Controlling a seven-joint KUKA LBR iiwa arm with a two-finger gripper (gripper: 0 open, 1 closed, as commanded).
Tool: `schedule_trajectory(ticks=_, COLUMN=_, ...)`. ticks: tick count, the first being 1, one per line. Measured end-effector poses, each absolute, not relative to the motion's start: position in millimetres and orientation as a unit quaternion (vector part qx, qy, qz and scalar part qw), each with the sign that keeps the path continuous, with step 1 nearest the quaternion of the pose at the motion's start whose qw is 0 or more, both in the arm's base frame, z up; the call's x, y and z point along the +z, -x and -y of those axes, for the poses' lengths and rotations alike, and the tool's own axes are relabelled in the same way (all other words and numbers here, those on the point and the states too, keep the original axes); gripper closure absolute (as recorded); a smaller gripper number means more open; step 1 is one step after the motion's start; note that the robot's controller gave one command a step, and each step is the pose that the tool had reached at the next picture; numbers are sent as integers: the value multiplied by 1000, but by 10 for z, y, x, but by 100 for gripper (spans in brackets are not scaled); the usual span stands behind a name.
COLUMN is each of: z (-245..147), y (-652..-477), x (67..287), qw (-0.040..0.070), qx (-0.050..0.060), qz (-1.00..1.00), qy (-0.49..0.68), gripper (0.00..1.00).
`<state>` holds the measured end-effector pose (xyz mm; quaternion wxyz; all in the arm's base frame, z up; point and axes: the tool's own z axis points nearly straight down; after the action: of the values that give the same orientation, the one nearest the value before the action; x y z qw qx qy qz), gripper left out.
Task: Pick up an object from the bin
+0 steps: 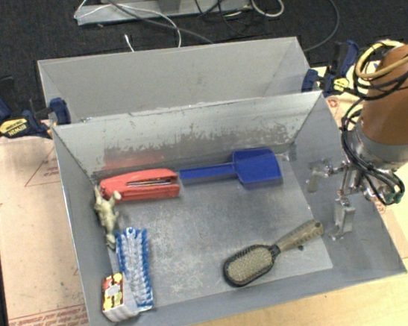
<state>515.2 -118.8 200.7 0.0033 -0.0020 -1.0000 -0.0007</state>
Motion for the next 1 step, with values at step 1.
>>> schedule_trajectory(ticks=1, z=1180, y=-5170, x=2050, qw=-1, qx=0, qz=1000, qy=-1, gripper=0)
